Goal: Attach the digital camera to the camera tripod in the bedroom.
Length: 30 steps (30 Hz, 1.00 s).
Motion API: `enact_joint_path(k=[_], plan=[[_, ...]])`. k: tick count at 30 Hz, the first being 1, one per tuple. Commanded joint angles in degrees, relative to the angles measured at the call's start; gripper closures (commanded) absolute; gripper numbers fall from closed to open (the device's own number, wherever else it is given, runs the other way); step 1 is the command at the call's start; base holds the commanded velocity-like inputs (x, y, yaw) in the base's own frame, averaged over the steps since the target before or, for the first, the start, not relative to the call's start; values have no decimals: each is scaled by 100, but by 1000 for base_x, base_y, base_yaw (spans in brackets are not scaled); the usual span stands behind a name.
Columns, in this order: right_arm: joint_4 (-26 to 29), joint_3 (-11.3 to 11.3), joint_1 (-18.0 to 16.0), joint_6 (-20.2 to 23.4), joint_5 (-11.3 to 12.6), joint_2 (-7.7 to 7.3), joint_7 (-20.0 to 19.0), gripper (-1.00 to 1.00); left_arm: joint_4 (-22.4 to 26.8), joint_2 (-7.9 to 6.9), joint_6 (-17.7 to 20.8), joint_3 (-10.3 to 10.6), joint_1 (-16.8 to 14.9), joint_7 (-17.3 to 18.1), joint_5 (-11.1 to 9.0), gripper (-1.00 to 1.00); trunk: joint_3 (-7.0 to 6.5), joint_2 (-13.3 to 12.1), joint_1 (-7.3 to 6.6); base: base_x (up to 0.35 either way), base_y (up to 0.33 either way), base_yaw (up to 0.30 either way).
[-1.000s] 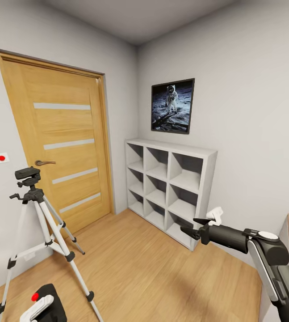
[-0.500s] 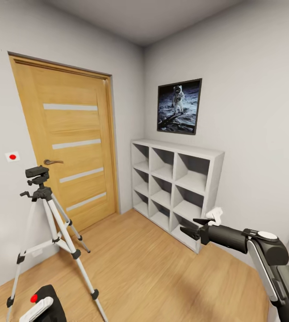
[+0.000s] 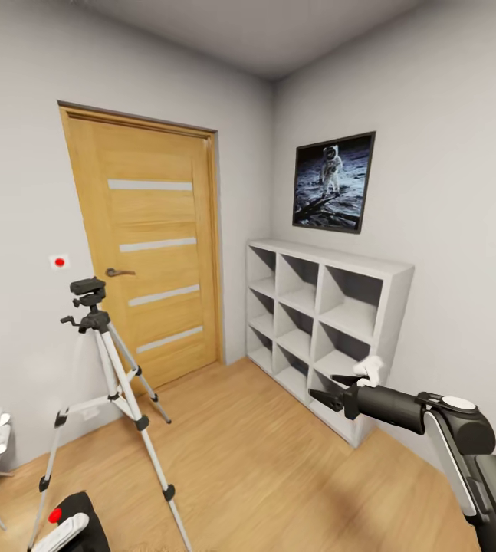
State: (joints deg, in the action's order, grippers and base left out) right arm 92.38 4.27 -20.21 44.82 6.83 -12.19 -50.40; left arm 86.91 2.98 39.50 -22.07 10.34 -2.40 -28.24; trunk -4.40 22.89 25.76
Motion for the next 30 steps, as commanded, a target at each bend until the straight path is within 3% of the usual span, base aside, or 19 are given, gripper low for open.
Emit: enact_joint_path(k=[1,21,30], plan=[[-1,4,0,44,43,-2,3,-100,10,4,32,-11,2,-13,-50,100,1,3,2,0,-325,278],[-1,4,-1,62,38,-2,3,-100,10,1,32,-28,20,-21,-42,100,0,3,2,0,-329,278],[-1,4,-1,62,38,-2,3,-100,-1,8,32,-238,23,-15,-51,100,0,3,2,67,-326,280]])
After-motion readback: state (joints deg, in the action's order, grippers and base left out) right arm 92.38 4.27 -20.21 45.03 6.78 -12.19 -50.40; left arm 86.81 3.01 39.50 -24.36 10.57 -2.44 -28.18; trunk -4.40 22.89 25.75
